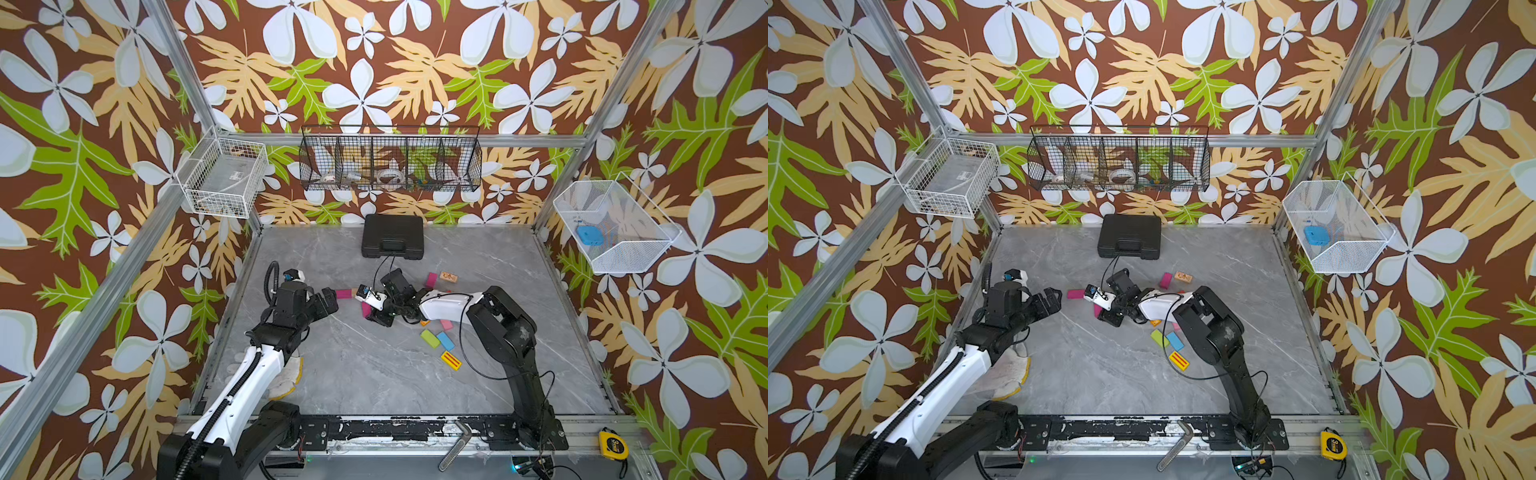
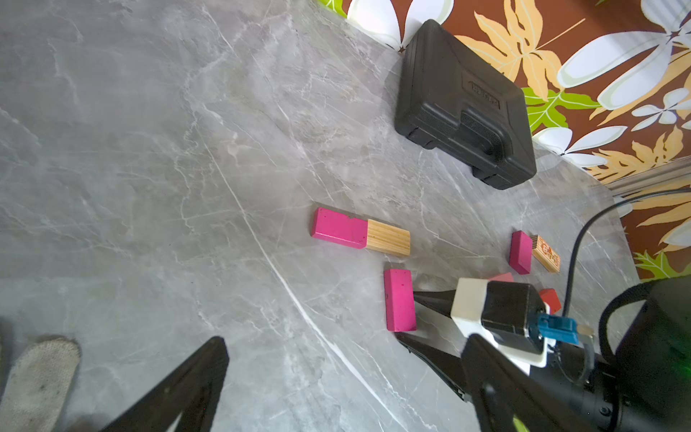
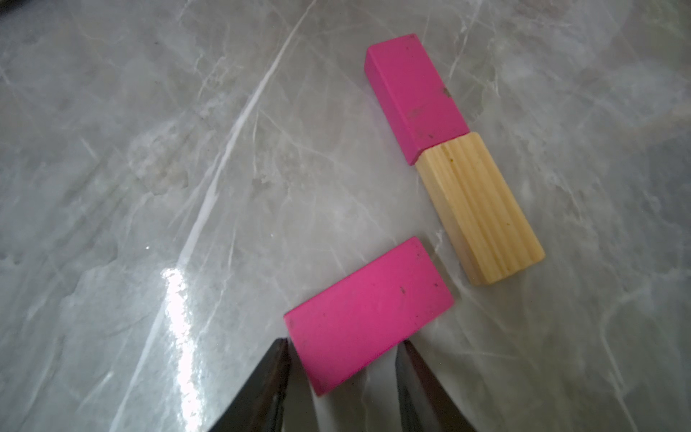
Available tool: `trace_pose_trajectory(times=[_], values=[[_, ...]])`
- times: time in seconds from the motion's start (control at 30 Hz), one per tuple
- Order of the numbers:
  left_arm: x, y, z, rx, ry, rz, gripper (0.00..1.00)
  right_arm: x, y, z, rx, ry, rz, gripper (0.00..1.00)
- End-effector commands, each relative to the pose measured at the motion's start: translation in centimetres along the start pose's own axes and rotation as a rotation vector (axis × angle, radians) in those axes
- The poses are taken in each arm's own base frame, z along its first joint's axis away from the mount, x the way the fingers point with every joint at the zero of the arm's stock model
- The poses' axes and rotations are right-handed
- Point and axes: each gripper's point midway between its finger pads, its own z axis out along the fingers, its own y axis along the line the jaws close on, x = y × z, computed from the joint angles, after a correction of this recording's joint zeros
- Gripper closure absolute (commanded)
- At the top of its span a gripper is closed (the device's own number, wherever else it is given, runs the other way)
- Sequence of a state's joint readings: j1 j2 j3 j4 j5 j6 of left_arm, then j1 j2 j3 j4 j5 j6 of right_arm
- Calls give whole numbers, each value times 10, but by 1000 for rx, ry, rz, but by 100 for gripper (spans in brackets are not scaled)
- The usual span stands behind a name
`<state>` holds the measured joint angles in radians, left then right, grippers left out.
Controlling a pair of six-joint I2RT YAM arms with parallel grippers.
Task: Assemble the number 7 with building blocks
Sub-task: Assemble the building block at the center of the board.
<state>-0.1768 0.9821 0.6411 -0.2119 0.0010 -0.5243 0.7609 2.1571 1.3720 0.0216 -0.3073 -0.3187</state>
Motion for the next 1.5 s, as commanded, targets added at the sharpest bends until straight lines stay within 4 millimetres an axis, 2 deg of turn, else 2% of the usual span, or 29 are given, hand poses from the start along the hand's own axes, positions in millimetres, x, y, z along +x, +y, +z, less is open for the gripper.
trace_pose_trajectory(times=[0.0,0.47,0.73,1.0,1.03,1.17,1.2,1.23,1.27,1.33,1.47], values=[[-4,-3,0,10,-16,2,0,14,-1,3,12,59,2,54],[-5,-4,0,12,-18,5,0,11,-6,5,38,46,81,54],[-5,-4,0,14,-19,3,0,24,6,-5,17,51,113,53],[-3,-4,0,18,-15,-1,2,35,17,-16,-10,44,119,56],[-1,-4,1,22,-8,1,4,36,17,-18,-10,44,121,57],[6,-8,6,52,24,0,27,38,15,-24,-16,32,146,60],[9,-9,9,61,39,-1,35,37,13,-26,-18,24,160,61],[18,-10,18,71,78,-8,55,34,7,-31,-17,-3,199,62],[38,-15,36,93,166,2,79,20,3,-43,-47,-95,246,65],[45,-20,42,113,191,0,79,18,4,-44,-57,-104,247,66],[54,-16,51,102,215,-1,78,18,-1,-50,-42,-107,248,65]])
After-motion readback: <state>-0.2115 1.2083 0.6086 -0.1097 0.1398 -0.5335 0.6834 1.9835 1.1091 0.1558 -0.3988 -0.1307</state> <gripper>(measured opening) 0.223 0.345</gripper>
